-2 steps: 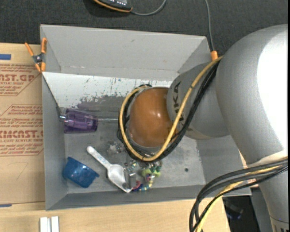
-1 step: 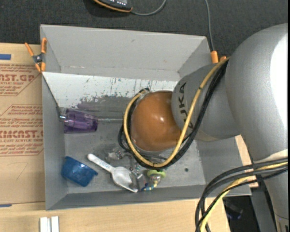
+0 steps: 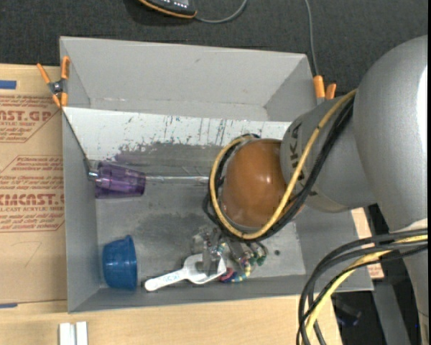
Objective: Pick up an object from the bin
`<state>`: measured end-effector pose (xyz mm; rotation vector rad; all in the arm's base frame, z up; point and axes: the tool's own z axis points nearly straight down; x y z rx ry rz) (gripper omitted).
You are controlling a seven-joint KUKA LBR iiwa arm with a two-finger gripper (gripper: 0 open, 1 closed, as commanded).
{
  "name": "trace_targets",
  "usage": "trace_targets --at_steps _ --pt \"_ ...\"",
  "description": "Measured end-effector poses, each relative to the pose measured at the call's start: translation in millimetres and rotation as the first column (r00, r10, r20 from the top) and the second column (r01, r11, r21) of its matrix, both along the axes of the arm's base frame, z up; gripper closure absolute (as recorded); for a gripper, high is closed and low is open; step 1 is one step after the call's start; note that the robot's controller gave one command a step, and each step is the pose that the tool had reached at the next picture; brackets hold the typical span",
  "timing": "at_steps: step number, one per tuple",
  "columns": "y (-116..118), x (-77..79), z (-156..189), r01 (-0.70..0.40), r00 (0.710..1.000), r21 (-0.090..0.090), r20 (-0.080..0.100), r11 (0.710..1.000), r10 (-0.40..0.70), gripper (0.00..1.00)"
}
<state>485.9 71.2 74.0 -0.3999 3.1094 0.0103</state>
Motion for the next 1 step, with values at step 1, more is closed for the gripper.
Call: trace_targets --at_steps 1 --pt "-0.9 0.0 0.3 -0.002 1.0 -0.001 0.0 1.0 0.002 1.0"
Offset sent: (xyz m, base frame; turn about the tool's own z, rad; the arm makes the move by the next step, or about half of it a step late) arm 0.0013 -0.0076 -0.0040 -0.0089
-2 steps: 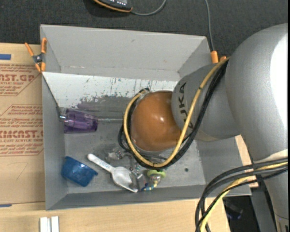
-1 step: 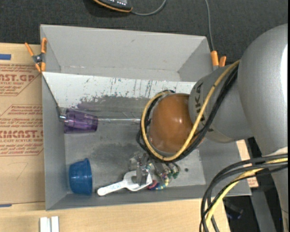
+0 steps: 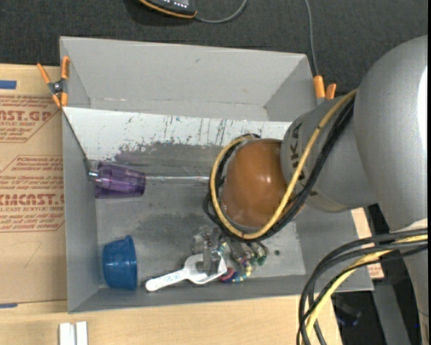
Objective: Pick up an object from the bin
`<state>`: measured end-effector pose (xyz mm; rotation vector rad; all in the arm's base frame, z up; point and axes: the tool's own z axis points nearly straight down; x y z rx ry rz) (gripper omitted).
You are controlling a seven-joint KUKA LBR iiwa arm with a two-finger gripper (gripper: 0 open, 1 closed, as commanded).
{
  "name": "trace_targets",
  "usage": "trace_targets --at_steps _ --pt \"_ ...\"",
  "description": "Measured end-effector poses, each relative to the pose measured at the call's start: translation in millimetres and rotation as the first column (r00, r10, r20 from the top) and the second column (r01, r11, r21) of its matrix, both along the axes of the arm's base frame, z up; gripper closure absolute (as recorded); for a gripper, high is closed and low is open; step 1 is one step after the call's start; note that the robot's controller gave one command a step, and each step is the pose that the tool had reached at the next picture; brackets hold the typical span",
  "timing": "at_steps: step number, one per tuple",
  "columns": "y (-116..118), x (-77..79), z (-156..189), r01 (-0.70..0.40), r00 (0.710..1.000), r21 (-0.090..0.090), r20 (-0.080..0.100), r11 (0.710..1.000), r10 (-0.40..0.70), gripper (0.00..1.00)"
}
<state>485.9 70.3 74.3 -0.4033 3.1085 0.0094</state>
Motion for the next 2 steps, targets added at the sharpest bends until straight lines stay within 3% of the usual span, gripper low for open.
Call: trace_targets --at_steps 2 --pt "-15.1 -5.2 -1.6 0.016 1.0 0.002 0.003 1.0 -0.016 1.0"
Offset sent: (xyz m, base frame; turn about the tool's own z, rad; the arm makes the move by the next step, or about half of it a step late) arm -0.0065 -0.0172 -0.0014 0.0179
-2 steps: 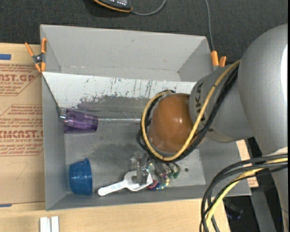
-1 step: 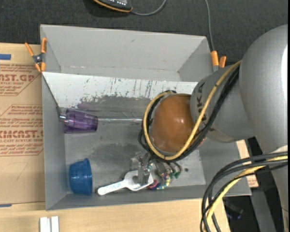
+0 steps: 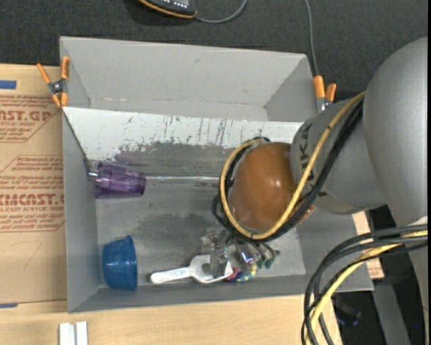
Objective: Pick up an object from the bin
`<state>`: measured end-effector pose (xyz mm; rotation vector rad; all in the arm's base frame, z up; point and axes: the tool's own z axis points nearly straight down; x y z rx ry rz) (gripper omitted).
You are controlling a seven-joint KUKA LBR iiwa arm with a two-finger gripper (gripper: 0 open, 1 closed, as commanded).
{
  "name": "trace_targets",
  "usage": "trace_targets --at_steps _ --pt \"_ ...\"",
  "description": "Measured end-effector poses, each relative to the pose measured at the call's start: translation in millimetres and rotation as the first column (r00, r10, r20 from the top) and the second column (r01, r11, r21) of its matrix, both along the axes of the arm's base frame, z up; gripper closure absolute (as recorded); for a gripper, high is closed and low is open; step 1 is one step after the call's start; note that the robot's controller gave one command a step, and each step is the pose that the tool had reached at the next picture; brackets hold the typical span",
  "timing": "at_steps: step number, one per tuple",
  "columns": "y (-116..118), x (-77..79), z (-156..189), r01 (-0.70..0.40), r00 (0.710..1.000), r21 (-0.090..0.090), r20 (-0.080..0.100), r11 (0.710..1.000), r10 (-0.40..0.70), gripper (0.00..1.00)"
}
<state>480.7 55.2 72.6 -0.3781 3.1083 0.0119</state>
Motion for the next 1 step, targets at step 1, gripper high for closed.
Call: trace_targets --at_steps 1 --pt "-0.3 0.4 0.6 0.001 1.0 0.0 -0.001 1.0 -0.001 1.0"
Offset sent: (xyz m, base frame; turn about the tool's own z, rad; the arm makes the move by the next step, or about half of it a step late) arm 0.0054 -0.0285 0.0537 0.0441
